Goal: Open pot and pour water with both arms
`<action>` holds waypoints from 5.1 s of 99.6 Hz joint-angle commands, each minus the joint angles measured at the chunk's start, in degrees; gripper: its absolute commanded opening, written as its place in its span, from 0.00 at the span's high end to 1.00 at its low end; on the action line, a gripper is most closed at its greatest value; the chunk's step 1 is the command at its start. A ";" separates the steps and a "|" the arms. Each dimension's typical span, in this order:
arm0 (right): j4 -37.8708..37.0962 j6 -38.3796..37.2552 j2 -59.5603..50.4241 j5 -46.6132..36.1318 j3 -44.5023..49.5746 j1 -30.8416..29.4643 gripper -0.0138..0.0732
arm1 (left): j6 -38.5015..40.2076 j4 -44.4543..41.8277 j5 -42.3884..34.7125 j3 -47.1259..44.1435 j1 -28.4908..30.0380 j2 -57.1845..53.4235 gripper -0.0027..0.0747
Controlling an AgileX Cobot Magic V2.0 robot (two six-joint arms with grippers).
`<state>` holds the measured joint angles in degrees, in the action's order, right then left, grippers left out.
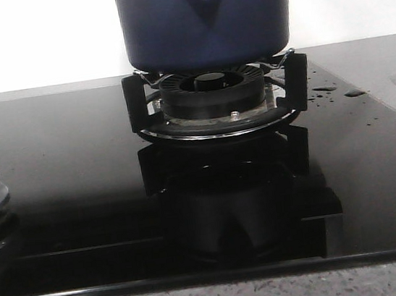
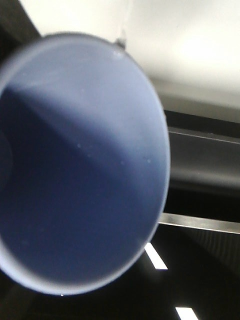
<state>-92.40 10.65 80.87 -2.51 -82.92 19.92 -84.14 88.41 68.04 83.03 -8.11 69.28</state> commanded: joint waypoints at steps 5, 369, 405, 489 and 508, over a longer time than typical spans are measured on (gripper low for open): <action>-0.42 0.23 -1.94 0.52 -2.28 0.02 0.63 | 0.50 6.01 -1.27 1.75 0.09 -1.51 0.65; 6.59 -91.10 -44.72 -25.47 45.31 -28.89 0.91 | -9.26 8.85 -12.50 1.51 -14.17 28.88 0.65; 6.55 -91.13 -44.72 -25.59 45.31 -28.89 0.91 | -11.94 8.68 -17.15 1.61 -14.56 28.88 0.65; -8.04 -101.70 -46.98 -29.27 45.31 -26.89 0.91 | 3.71 -0.99 -15.45 0.45 -5.30 10.52 0.77; -15.25 -108.30 -54.18 -26.06 50.88 -24.26 0.91 | 6.50 -8.54 -19.15 -11.93 -1.02 -6.29 0.97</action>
<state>-105.28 -95.62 29.83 -32.03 -33.23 -4.91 -79.15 79.58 51.05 75.31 -9.84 71.15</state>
